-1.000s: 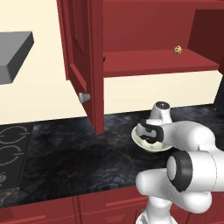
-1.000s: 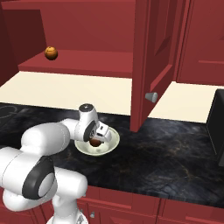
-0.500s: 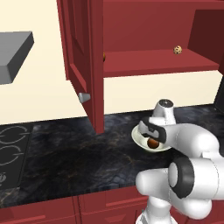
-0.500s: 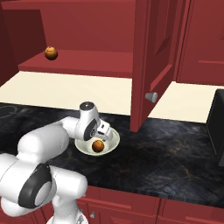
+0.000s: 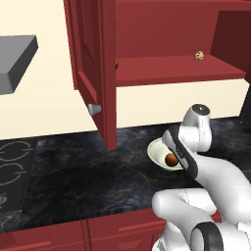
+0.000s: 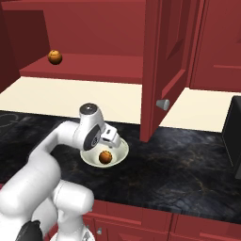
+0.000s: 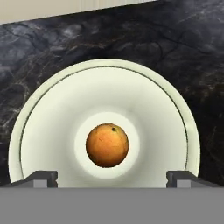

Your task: Open the cabinet. Pick the orange and orange from the cabinet and place them into the bowl. Then close the cabinet.

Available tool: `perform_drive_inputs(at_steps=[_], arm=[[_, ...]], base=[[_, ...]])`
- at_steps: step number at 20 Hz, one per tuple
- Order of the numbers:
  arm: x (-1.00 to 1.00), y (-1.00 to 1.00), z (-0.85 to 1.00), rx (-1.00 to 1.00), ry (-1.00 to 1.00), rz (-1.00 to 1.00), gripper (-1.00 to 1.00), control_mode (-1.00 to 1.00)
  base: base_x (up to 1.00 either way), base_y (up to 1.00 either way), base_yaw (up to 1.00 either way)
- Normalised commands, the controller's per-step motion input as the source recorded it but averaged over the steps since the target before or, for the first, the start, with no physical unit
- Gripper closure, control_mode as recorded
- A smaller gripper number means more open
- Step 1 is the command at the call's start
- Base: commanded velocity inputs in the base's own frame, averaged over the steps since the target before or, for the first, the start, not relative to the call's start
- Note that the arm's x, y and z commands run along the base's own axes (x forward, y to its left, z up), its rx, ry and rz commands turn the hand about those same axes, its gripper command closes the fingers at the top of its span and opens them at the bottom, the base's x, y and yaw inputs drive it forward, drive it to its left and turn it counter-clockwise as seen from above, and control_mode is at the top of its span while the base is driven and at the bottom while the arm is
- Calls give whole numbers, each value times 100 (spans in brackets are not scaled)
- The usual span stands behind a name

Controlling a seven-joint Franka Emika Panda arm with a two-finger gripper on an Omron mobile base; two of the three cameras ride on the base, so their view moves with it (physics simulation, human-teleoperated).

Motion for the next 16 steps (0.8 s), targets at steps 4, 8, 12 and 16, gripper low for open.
perform_drive_inputs(at_steps=[4,8,12,16], arm=[[-40,0,59,0,-14,4,-100,-100],[-27,0,62,-3,-21,9,-100,-100],[-10,1,58,-3,-21,14,-100,-100],[-3,8,61,-3,-13,16,-100,-100]], base=[[0,0,0],[0,0,0],[0,0,0],[0,0,0]])
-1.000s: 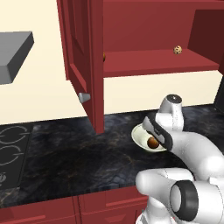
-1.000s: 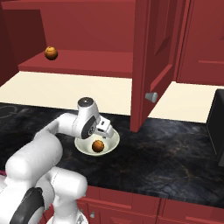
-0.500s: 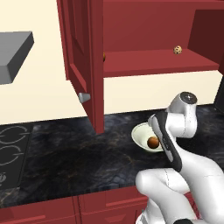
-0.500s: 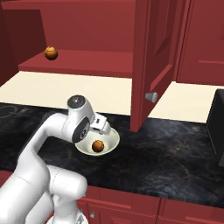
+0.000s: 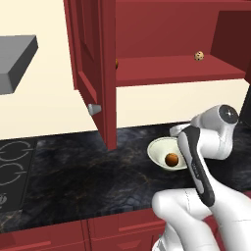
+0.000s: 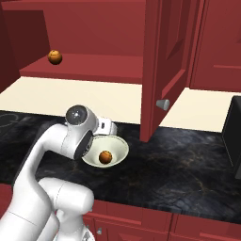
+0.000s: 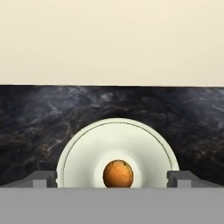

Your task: Open the cabinet. Pick the orange and orange from the cabinet and place them into the bowl. Then close the cabinet.

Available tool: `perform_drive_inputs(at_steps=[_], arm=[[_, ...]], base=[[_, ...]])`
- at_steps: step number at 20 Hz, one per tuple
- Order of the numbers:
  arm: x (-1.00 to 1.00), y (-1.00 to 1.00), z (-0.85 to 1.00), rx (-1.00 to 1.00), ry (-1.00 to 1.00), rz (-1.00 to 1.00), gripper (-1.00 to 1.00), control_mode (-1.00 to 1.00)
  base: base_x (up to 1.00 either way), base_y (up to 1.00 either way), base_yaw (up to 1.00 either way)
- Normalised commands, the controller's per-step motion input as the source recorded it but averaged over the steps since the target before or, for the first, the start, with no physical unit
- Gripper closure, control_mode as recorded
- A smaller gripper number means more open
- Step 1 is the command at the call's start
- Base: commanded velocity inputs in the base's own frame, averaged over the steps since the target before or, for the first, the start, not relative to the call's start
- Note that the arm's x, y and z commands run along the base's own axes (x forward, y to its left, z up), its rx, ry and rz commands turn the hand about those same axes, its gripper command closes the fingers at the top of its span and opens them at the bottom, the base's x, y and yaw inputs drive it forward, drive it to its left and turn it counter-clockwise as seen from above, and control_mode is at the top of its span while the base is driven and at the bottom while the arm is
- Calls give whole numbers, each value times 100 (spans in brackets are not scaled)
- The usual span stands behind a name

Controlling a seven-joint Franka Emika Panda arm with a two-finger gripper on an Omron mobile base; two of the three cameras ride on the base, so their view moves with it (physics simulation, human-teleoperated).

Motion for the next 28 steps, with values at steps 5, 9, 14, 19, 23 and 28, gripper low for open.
perform_drive_inputs(at_steps=[5,9,14,19,23,28], arm=[[0,18,66,-2,-7,15,-100,-100],[0,19,69,0,-2,11,-100,-100],[0,22,59,0,0,5,-100,-100],[0,20,48,0,-1,0,-100,-100],[0,27,32,0,-6,2,-100,-100],[2,29,33,0,-6,4,-100,-100]], base=[[0,0,0],[0,0,0],[0,0,0],[0,0,0],[0,0,0],[0,0,0]])
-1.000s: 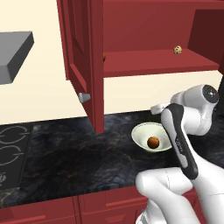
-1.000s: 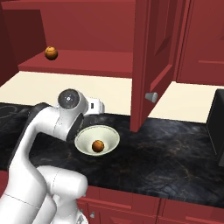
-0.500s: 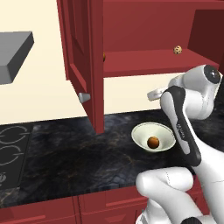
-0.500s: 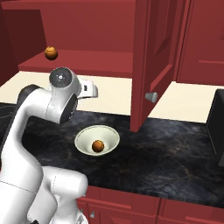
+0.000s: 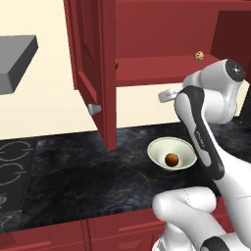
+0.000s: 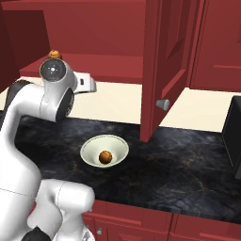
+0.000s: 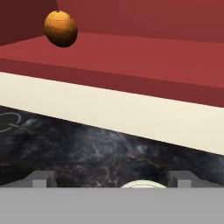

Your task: Open the cabinet. Pick the orange and orange from the cabinet and place them into the bowl. Then close the cabinet.

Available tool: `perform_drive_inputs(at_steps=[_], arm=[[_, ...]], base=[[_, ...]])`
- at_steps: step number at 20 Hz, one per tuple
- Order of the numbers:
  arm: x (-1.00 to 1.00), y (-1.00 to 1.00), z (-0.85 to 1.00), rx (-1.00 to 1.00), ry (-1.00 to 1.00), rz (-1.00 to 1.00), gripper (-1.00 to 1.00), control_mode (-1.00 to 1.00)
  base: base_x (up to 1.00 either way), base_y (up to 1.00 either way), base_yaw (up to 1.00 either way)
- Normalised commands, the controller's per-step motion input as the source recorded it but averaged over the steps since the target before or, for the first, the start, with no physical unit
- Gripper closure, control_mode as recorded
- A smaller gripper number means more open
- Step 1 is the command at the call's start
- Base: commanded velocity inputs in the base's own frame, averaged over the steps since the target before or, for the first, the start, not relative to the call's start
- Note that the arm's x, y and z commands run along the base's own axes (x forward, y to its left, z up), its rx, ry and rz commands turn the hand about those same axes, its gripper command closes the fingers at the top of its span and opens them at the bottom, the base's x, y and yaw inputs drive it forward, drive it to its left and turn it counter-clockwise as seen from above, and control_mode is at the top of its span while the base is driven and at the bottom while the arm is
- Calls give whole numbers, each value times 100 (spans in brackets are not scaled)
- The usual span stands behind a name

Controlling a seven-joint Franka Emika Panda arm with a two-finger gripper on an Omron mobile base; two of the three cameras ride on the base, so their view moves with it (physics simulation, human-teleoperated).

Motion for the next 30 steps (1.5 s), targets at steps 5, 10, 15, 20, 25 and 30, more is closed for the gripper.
perform_drive_inputs(at_steps=[5,10,15,20,25,30], arm=[[12,28,26,0,-3,3,-100,-100],[29,26,24,0,0,3,-100,-100],[31,27,20,0,0,1,-100,-100],[41,26,3,0,0,1,-100,-100],[42,24,1,0,0,0,-100,-100],[44,26,3,0,0,0,-100,-100]], base=[[0,0,0],[0,0,0],[0,0,0],[0,0,0],[0,0,0],[0,0,0]])
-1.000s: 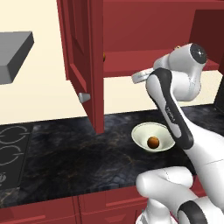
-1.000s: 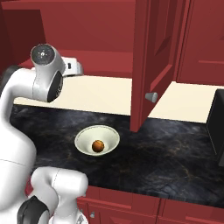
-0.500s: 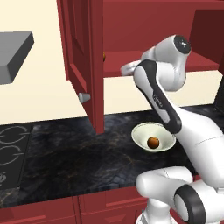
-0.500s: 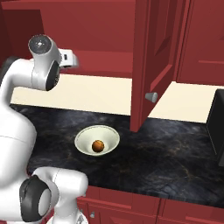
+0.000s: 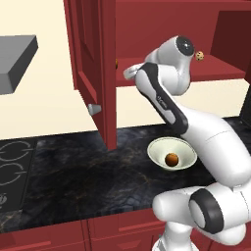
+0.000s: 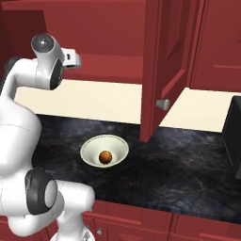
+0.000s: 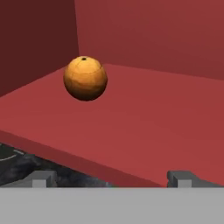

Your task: Open the cabinet. Pick the orange and orange from the cabinet and place them into the bowl. Then close the cabinet.

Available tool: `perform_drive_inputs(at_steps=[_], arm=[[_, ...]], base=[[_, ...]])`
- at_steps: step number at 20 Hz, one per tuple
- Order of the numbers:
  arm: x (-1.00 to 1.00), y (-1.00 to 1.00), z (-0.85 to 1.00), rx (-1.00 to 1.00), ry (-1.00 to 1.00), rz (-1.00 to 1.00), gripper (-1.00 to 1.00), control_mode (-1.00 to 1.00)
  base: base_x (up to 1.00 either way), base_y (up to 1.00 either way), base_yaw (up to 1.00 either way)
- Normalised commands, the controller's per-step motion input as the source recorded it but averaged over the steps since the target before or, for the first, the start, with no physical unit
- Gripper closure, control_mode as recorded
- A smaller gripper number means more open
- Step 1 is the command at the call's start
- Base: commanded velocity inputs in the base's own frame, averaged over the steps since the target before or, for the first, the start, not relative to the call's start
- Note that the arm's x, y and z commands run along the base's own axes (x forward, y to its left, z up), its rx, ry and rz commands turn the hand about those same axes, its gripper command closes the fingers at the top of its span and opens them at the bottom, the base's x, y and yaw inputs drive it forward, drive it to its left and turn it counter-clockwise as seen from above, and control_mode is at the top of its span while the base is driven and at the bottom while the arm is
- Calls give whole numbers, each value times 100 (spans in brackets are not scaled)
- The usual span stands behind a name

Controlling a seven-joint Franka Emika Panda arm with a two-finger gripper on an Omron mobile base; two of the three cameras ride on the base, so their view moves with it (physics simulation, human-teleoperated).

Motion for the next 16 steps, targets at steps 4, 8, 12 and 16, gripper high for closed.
perform_drive_inputs(at_steps=[4,8,12,16], arm=[[41,27,11,0,0,0,-100,-100],[38,27,14,0,0,0,-100,-100],[33,24,14,0,0,0,-100,-100],[15,22,6,0,0,0,-100,-100]], base=[[0,0,0],[0,0,0],[0,0,0],[0,0,0]])
